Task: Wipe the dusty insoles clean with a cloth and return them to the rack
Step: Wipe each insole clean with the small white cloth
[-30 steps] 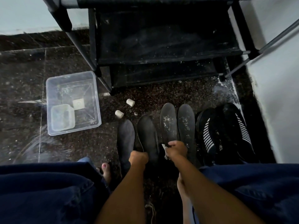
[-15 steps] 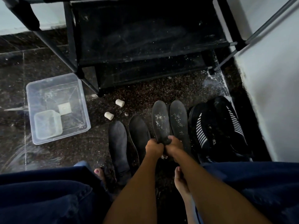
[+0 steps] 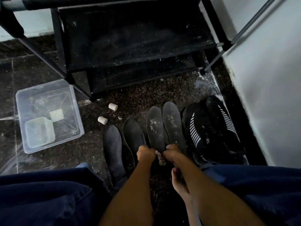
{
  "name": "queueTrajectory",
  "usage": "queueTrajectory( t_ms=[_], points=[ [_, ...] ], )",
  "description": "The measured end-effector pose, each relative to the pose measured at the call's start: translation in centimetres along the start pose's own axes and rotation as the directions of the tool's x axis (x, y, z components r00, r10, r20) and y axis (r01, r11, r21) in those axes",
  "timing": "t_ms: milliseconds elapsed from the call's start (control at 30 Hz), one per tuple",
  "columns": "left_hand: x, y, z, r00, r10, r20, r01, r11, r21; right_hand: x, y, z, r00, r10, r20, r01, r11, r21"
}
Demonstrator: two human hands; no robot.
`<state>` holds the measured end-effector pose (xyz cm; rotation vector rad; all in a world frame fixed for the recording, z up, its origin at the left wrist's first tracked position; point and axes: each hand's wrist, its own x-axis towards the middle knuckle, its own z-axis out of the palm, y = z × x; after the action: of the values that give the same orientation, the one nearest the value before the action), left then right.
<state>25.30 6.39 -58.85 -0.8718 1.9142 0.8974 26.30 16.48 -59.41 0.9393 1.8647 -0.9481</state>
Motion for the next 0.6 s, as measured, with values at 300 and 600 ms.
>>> queueTrajectory(
  t_ms=[300, 600],
  points=[
    [-2.8, 2.6, -2.9, 0.989, 0.144, -0.038, -0.146, 0.988, -0.055, -2.8, -2.5, -3.8, 0.997, -0.079, -0.011, 0.079, 0.997, 0.018],
    [-14.1, 8.1, -9.0, 0.883, 0.412, -0.225, -0.467, 0.818, -0.336, -15.3, -11.1, -12.1, 0.937, -0.305, -0.170, 0.303, 0.952, -0.041]
  ],
)
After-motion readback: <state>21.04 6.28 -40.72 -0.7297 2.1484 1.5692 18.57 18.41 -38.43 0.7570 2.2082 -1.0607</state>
